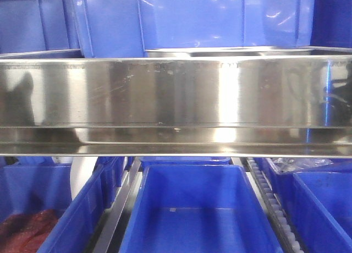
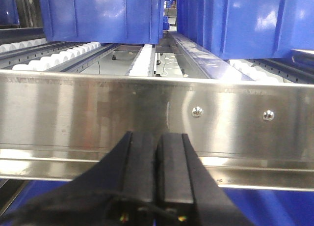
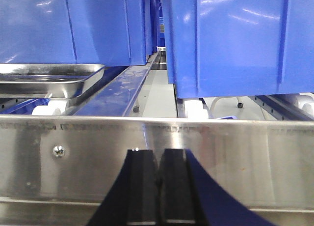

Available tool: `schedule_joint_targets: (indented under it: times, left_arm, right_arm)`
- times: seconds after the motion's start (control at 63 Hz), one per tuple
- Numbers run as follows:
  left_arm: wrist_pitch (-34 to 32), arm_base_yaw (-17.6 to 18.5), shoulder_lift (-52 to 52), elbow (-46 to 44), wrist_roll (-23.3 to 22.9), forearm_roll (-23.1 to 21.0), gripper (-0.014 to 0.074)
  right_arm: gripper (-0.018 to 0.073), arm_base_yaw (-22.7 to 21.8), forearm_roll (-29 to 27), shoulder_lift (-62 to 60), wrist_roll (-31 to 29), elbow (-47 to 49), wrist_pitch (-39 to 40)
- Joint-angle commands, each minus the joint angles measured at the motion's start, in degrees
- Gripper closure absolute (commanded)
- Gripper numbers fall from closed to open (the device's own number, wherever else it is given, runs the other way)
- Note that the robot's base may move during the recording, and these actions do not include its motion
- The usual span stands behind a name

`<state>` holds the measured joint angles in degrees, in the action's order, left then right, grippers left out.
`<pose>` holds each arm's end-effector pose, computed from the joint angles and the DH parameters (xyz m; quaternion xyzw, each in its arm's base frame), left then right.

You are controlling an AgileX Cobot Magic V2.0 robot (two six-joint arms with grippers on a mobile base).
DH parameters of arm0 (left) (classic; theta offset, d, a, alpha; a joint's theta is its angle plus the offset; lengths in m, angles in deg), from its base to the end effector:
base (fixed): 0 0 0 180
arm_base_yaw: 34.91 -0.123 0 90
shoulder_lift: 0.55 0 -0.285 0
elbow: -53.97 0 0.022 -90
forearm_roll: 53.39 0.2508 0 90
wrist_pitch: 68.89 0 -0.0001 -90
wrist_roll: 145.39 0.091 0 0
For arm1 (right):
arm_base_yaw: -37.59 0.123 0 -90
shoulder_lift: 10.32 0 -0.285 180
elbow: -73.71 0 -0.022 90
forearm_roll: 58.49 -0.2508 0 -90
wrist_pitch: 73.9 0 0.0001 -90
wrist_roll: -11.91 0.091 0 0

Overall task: Stack silver trays without gaps
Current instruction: 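Raise both grippers over the shelf edge toward the silver tray rim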

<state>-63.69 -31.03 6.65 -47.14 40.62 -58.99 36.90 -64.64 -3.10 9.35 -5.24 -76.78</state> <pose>0.0567 -0.0047 0.1957 0.0300 0.7142 -0.0242 0.6988 0.0570 -0.0002 0.1990 0.0242 0.7007 0.0199 0.7128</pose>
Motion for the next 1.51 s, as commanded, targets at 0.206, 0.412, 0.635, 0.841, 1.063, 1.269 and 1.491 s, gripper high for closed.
schedule_joint_targets:
  times: [0.206,0.412,0.635,0.841,1.063,1.269,1.491]
  left_arm:
    - [-5.2,0.4,-1.0,-0.3,0.1,-0.4,0.0645]
    - [-5.7,0.4,-1.0,-0.3,0.1,-0.4,0.0645]
    - [-8.8,0.4,-1.0,-0.3,0.1,-1.1,0.0645]
    - [-13.4,0.3,-0.8,-0.4,0.1,-1.1,0.0645]
    - [-4.6,0.3,0.2,-13.2,0.1,0.2,0.0644]
    - [12.0,0.3,8.3,-33.9,0.1,2.8,0.052]
    - [20.0,0.3,24.2,-48.4,0.1,2.3,0.0086]
  right_arm:
    - [0.0509,0.1,-0.1,-1.1,-0.2,0.0,5.1]
    - [0.0509,0.1,-0.1,-1.1,-0.2,0.0,5.1]
    - [0.0509,0.1,-0.1,-1.1,-0.2,0.0,6.2]
    - [0.0509,0.1,-0.1,-1.1,-0.2,0.0,8.9]
    - [0.0509,0.1,-3.3,-1.0,1.2,7.8,9.0]
    - [0.0332,0.1,-3.2,3.1,1.2,24.3,-3.2]
    - [-0.0079,0.1,-3.2,15.8,1.2,37.6,-4.9]
